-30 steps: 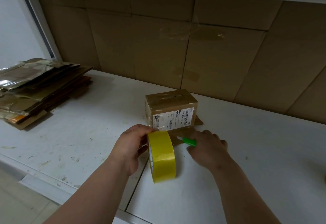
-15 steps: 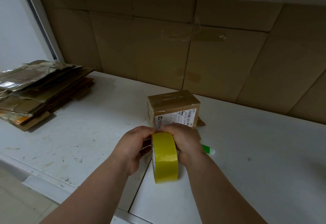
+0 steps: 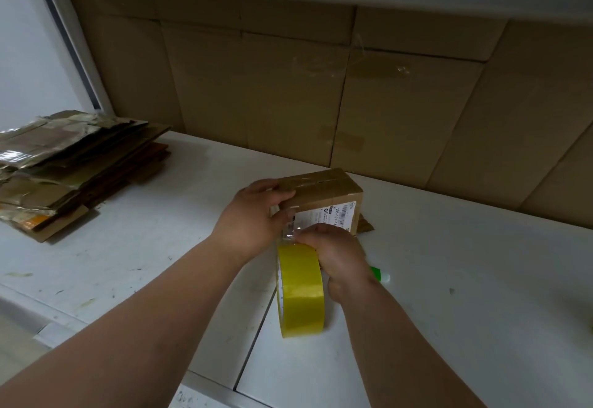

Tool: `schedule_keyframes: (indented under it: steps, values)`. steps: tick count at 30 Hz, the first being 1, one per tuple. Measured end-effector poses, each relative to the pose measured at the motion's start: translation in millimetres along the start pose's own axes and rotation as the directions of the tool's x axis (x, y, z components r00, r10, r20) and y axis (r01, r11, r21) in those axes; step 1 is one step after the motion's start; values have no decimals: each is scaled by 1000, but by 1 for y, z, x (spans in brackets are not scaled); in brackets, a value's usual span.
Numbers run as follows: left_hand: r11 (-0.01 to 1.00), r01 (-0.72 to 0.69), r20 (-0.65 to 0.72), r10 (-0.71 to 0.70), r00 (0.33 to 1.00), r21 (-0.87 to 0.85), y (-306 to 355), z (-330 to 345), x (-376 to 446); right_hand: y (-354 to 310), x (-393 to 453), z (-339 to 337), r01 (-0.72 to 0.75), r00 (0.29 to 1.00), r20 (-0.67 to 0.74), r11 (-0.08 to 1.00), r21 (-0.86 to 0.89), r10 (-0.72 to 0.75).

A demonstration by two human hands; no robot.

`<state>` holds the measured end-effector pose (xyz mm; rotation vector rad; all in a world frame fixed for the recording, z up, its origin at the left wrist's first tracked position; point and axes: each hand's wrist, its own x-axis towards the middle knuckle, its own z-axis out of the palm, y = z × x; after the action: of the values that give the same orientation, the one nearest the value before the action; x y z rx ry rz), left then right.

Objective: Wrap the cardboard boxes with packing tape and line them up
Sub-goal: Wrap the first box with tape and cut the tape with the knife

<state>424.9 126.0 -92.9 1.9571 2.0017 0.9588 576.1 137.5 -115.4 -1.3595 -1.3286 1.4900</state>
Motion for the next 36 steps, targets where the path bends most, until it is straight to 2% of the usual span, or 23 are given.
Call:
schedule_keyframes:
  steps: [2,5,12,19,27,36]
  values:
    - [1000,3,8,-3,1000,6,-5,3,0,1,-1,-4,0,1000,14,1000,-4,0]
    - [999,-48,-55,48,997,8,-11,9,-1,2,-2,-7,-14,999,34,1000,16,13]
    - [989,-136,-104,141,984,53,-20,14,-3,10,-8,-21,-70,997,43,968,243,61]
    - [963,-214,-43,224,974,163,-23,16,0,11,-17,-27,-51,999,32,961,272,44]
    - [929,-305,107,288,952,210,-27,-3,11,10,-21,-29,-6,1000,-7,956,294,8]
    - [759,-540,175,514,840,364,-38,-8,20,7,-21,-23,-36,999,3,953,300,37]
